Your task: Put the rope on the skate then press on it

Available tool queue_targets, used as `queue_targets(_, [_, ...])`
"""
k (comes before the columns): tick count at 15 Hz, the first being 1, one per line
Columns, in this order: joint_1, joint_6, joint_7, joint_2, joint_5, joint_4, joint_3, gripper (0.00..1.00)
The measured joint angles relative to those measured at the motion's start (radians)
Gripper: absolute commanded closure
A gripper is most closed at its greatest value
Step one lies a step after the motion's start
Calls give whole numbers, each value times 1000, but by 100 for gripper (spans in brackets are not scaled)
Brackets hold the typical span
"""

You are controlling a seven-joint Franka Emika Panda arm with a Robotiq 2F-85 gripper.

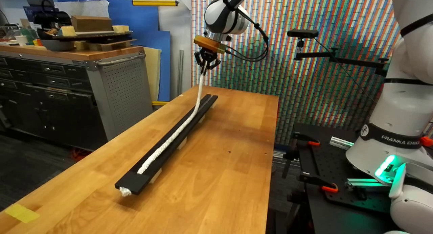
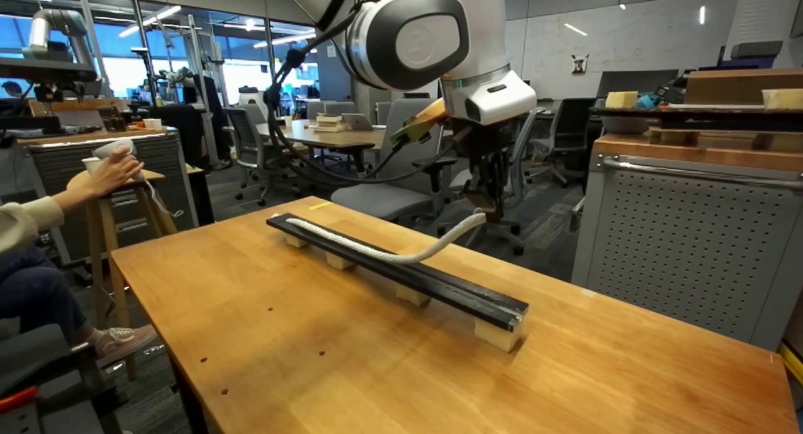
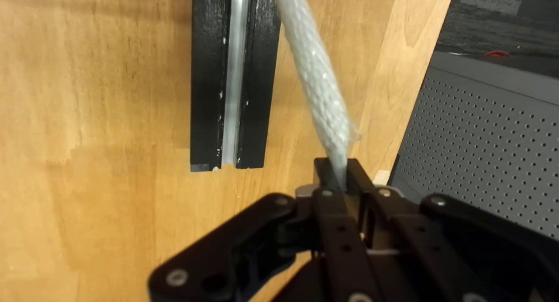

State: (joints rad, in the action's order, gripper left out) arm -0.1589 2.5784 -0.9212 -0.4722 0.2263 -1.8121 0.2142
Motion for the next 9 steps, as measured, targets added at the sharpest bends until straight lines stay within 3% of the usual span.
queue_targets(9, [-20,9,0,-46,36,29,0,97])
